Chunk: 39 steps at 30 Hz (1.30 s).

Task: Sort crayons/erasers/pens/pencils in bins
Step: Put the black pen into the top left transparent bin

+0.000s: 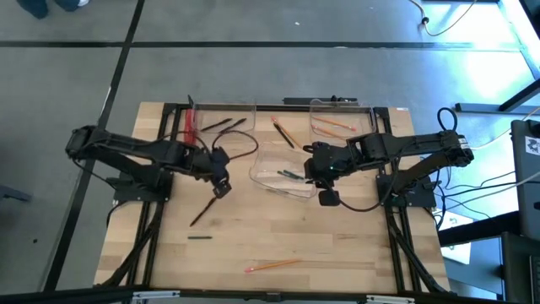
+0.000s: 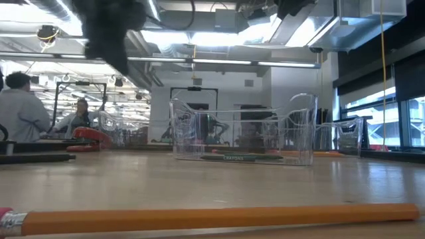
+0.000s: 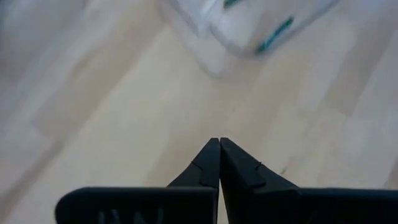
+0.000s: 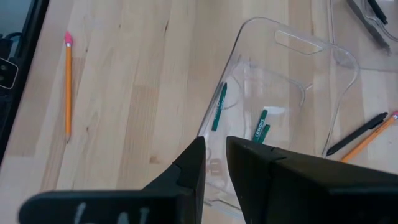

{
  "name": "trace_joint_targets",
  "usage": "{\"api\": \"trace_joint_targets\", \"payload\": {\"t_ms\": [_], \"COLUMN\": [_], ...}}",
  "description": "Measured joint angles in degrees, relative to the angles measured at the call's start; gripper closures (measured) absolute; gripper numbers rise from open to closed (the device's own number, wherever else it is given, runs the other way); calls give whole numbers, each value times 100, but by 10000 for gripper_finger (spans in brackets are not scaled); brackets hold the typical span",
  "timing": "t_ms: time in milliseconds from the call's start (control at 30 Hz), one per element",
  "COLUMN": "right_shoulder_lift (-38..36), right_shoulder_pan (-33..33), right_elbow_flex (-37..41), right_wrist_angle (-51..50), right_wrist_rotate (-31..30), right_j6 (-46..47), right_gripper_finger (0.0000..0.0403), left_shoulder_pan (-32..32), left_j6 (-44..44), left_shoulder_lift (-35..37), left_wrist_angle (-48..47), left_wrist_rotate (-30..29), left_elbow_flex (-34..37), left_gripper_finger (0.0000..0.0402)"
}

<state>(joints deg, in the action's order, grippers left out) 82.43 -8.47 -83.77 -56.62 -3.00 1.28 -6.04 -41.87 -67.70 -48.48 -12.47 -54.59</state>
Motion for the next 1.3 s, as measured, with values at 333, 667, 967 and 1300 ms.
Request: {"api": "trace_joint_targets", "payload": {"t_ms": [333, 667, 967, 1300], "right_shoulder_lift": [-1, 0, 0, 0], "right_shoulder_pan": [0, 0, -2, -4], "right_elbow_flex": [0, 0, 0, 0], "right_wrist_angle": [326, 347, 359, 587], "right_wrist_rotate": [10, 14, 14, 861], "right_j6": [-26, -46, -186, -542], "right_gripper_finger": [334, 334, 334, 334], "left_shoulder_pan": [-654, -1024, -966, -978], "left_j6": [-2212, -2932, -3190, -3577], "left_shoulder_lift": [0, -17, -61, -61], "left_wrist_angle": [-1461, -1452, -1514, -1507], "left_wrist_rotate": [674, 771, 752, 986], "left_elbow_flex": [0, 2, 15, 15], "left_gripper_finger": [401, 370, 342, 344]}}
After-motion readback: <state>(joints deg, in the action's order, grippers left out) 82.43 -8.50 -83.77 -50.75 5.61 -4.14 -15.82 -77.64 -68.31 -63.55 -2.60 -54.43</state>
